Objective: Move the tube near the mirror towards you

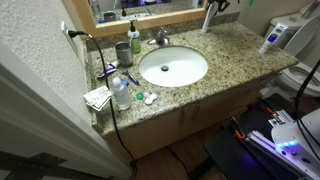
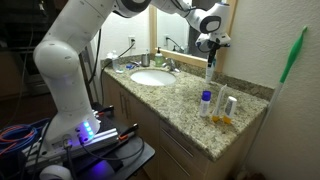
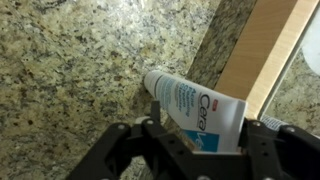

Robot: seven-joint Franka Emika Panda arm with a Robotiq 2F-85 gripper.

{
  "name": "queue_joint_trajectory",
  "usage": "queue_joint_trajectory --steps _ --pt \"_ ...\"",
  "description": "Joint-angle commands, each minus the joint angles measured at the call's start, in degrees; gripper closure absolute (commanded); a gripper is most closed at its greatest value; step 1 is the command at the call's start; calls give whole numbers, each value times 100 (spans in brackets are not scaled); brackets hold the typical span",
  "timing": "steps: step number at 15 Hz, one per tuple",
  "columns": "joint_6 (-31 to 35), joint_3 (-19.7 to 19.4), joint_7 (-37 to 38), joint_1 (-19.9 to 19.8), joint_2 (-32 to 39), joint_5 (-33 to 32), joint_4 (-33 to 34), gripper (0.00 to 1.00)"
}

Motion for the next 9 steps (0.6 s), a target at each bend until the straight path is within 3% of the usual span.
queue_joint_trajectory --steps 1,6,9 --pt "-9 11 124 -41 80 -147 199 65" --pt "-59 -58 240 5 28 -347 181 98" --pt "-177 -128 303 33 -145 -598 30 100"
